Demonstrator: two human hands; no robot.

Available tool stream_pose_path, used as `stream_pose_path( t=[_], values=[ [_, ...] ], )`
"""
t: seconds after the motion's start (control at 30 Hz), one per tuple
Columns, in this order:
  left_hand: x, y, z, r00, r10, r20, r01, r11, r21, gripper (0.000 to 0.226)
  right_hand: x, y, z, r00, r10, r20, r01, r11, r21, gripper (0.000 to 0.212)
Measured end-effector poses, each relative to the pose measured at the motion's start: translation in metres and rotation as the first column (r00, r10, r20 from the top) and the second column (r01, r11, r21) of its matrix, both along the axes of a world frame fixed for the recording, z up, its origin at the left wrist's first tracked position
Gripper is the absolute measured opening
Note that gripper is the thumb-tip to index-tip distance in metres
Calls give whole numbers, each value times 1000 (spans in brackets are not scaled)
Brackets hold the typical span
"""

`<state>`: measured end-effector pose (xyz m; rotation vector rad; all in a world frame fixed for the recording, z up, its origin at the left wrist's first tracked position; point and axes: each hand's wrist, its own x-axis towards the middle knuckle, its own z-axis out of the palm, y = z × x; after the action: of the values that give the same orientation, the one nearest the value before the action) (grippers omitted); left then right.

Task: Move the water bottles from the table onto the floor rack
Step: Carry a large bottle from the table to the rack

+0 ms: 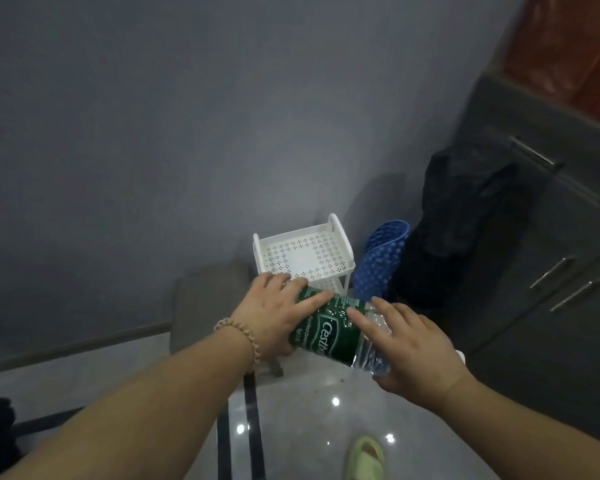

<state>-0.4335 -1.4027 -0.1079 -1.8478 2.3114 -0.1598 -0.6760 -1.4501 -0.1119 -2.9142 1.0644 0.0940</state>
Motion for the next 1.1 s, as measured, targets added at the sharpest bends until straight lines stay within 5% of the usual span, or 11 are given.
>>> stream_pose_path(
  t=[0.47, 0.83, 1.1],
  values=[
    [78, -224, -63, 973, -220, 62, 202, 955, 218, 104, 79, -161, -91, 963, -254, 94, 227, 946, 232, 117],
    [134, -371, -142, 801, -597, 30, 552, 758, 347, 106, 161, -213, -170, 803, -594, 46, 549, 767, 331, 117],
    [143, -433, -184, 699, -715, -29, 665, 634, 394, 112, 197, -236, -199, 709, -705, -27, 665, 654, 361, 118]
  ],
)
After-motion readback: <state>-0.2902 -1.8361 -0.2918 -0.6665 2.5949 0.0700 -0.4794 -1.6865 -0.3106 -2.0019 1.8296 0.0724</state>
